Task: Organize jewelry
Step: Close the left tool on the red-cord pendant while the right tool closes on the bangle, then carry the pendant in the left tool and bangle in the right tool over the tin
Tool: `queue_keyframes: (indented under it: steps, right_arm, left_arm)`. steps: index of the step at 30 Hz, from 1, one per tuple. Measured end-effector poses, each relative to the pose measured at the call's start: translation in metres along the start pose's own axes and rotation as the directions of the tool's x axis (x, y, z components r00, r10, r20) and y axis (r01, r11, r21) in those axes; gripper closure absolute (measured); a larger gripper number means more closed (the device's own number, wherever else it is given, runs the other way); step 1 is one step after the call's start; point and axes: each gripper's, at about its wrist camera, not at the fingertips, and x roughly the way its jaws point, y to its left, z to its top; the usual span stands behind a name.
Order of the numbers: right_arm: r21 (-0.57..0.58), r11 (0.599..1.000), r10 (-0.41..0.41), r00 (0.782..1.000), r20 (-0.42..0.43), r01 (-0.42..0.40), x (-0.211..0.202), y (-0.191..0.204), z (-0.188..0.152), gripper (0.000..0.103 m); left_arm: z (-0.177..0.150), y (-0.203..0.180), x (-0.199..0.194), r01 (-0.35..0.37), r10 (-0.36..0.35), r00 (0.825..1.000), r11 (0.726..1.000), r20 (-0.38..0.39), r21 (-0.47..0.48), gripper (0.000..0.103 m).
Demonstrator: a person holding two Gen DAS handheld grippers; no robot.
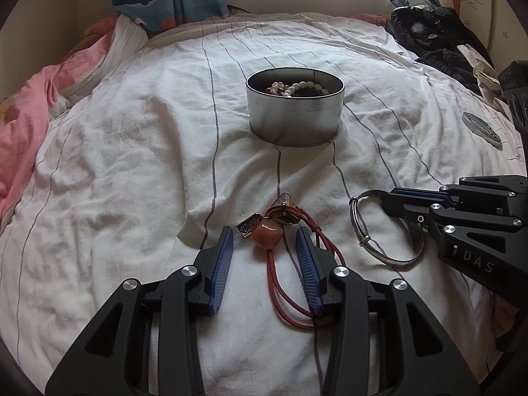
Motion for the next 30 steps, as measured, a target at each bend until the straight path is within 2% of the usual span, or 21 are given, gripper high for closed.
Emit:
queue_keyframes:
  steps: [12,14,16,19,23,30]
  right_arm:
    - [-0.025,0.999,-0.022,1.0,0.002,0.022,0.0,0.004,0.0,0.096]
    - [-0.022,1.0,-0.015,1.0,0.008,0.015,-0.001,0.003,0.0,0.096]
    - [0.009,1.0,0.029,0.999,0.019,-0.029,-0.004,-0.001,0.001,0.097]
    - [0.077,0.991,0.105,0.993,0.053,-0.109,-0.011,-0.01,0.003,0.098]
    - [0.132,0.978,0.145,0.983,0.116,-0.159,-0.022,-0.02,0.006,0.098]
    - [0.146,0.977,0.116,0.966,0.232,-0.153,-0.044,-0.024,0.012,0.098]
  left_arm:
    - [0.0,0.001,0.0,0.005,-0.005,1.0,1.0,0.002,0.001,0.066]
    - [-0.002,0.002,0.0,0.025,-0.025,1.0,1.0,0.008,-0.003,0.086]
    - [-0.002,0.006,-0.004,0.05,-0.049,0.999,0.998,0.021,-0.026,0.087]
    - [-0.001,0.012,-0.011,0.092,-0.089,0.995,0.993,0.046,-0.074,0.087]
    - [0.006,0.016,-0.025,0.144,-0.131,0.986,0.981,0.101,-0.13,0.087]
    - [0.027,0.013,-0.042,0.193,-0.166,0.97,0.971,0.178,-0.144,0.087]
